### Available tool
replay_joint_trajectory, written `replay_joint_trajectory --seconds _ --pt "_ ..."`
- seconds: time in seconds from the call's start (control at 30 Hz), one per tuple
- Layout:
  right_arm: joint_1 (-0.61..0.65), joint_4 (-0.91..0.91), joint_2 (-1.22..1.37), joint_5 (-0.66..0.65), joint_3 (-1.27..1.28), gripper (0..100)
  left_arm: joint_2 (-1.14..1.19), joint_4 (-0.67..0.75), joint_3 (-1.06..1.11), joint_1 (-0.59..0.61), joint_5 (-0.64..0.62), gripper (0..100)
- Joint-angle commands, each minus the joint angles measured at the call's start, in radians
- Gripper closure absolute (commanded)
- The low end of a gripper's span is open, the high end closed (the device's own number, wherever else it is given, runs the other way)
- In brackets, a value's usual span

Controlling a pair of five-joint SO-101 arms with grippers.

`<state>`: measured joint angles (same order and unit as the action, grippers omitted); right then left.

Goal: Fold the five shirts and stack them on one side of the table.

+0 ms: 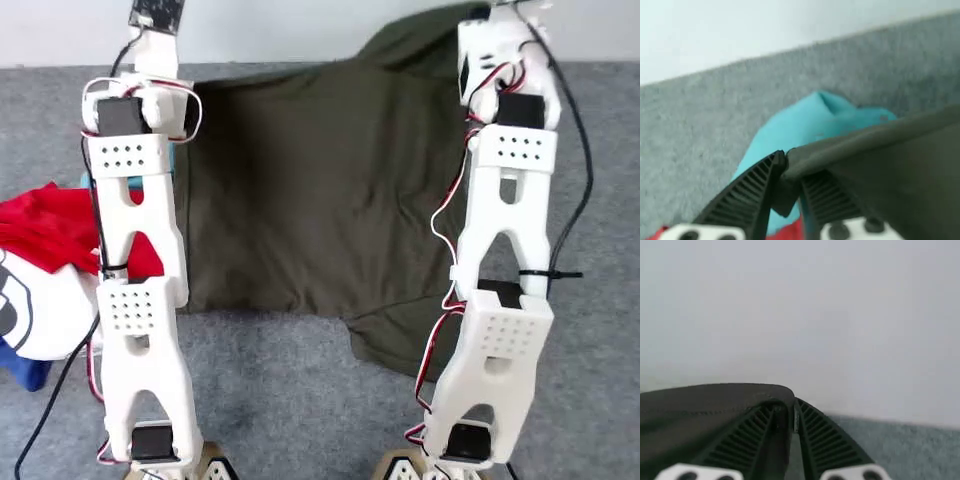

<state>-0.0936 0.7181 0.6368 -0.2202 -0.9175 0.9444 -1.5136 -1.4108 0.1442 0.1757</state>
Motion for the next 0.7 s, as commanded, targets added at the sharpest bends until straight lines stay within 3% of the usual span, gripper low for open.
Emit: replay_joint_trajectory --seconds 0.0,0.13,0.37,0.53,0.67 --pt "-0.013 0.174 -0.030 -0.057 -0.011 99.0 -0.014 -0.109 -0.050 0.009 0.017 98" --pt "-0.001 0.443 -0.085 -0.101 -0.011 99.0 -0.014 -0.249 -0.042 0.017 0.015 98" --pt "0.004 0.843 -0.242 -0.147 -0.011 99.0 -0.110 -0.245 0.088 0.028 0.009 98" --pt "0.004 1.070 -0.323 -0.189 -0.005 99.0 -0.350 -0.244 0.498 0.011 0.014 98" --pt "-0.001 1.079 -0.341 -0.186 0.041 99.0 -0.508 -0.241 0.843 0.012 0.064 98"
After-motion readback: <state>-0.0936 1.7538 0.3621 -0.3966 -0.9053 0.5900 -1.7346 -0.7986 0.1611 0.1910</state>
